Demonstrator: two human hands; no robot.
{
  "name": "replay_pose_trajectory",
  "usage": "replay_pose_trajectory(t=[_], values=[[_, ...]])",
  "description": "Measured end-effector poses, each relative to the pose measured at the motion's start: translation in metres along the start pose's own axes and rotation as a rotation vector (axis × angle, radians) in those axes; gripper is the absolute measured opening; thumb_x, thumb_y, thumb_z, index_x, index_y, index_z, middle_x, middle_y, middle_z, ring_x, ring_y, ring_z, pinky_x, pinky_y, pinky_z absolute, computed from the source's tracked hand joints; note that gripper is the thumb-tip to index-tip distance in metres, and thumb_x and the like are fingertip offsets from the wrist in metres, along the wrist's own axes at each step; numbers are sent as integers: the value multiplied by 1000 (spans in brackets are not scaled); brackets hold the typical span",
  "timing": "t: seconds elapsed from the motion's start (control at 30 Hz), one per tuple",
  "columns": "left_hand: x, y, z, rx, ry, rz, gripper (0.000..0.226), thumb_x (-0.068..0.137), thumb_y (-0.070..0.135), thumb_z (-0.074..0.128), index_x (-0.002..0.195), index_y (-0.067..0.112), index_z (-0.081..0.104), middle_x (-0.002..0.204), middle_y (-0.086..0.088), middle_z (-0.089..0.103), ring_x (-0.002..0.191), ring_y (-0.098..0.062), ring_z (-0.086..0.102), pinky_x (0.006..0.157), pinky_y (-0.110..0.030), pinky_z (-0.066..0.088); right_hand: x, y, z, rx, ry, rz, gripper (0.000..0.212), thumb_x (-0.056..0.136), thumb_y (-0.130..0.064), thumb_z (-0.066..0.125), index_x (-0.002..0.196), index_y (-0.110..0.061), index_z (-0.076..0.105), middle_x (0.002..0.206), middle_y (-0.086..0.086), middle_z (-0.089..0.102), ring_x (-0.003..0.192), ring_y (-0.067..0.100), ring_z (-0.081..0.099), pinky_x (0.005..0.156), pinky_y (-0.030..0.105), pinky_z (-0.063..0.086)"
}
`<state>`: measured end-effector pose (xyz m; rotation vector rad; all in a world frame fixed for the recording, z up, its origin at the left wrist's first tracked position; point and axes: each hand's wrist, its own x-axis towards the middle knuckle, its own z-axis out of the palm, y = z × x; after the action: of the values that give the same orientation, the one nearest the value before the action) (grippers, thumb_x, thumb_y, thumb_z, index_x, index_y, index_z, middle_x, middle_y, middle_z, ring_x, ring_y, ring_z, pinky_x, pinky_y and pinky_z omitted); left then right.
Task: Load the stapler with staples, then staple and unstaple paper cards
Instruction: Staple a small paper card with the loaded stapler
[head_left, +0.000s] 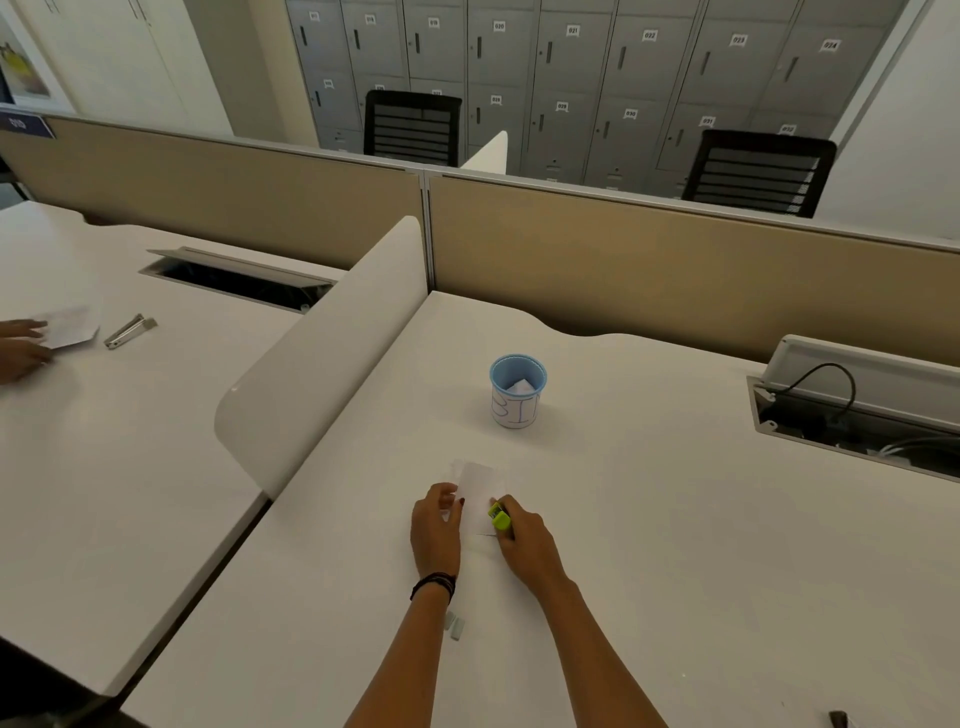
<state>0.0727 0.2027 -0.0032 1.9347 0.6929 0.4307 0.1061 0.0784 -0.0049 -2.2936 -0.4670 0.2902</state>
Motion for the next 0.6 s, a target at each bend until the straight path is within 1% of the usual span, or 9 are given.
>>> replay_pose_trajectory(t=[0.1,0.2,0.23,0.3,0.37,0.43,0.5,0.53,0.6], values=[[1,-1,-1,4,-4,-21,14,88,13,62,102,11,65,92,-6,68,86,-21,61,78,-31,53,-1,0,-4,33,-11,-16,11,94,-16,46,102,-9,50,84,3,62,70,19,58,62,24,44],[1,3,-3,-46,-3,-56,9,86,10,63,95,8,67,83,-4,67,76,-17,61,66,-16,46,-3,-4,-9,191,3,22,5,92,-14,50,96,-11,49,81,1,61,68,12,54,62,29,48],[1,4,-4,-67,2,-63,8,86,10,64,92,7,68,80,-2,66,74,-17,60,63,-13,43,-4,-5,-11,266,29,54,3,92,-13,51,94,-11,49,79,0,61,67,8,54,62,27,48],[2,6,-5,-105,10,-69,6,85,10,65,90,7,69,76,-1,64,72,-16,60,61,-11,42,-5,-7,-17,370,98,116,2,93,-10,50,95,-9,50,75,-4,62,65,0,55,60,12,44],[4,8,-4,-159,4,-91,5,85,10,66,88,8,69,73,0,64,70,-16,60,57,-9,44,-7,-9,-24,422,169,168,8,94,-11,50,101,-8,53,73,-2,62,66,2,56,61,7,42],[5,12,-2,-217,-23,-89,4,85,8,65,88,10,67,72,2,62,69,-16,59,57,-6,46,-8,-8,-30,480,226,257,16,93,-15,53,108,-10,54,80,4,61,69,9,57,62,9,43],[3,20,2,-250,-91,-65,10,86,5,62,92,13,63,75,0,60,68,-15,56,55,-6,46,-8,-5,-34,567,267,375,26,89,-21,59,114,-13,55,89,6,60,75,15,57,69,20,45],[2,25,3,-260,-140,-51,14,87,4,60,95,15,61,78,-1,59,68,-14,55,54,-7,47,-9,-3,-36,617,286,430,29,88,-24,61,114,-14,56,90,7,59,74,17,55,67,25,45],[-2,35,8,-281,-228,-13,19,89,3,56,99,18,59,83,0,59,71,-12,55,57,-10,48,-13,-3,-43,707,329,501,28,87,-27,62,112,-15,57,85,7,58,63,15,49,52,24,41]])
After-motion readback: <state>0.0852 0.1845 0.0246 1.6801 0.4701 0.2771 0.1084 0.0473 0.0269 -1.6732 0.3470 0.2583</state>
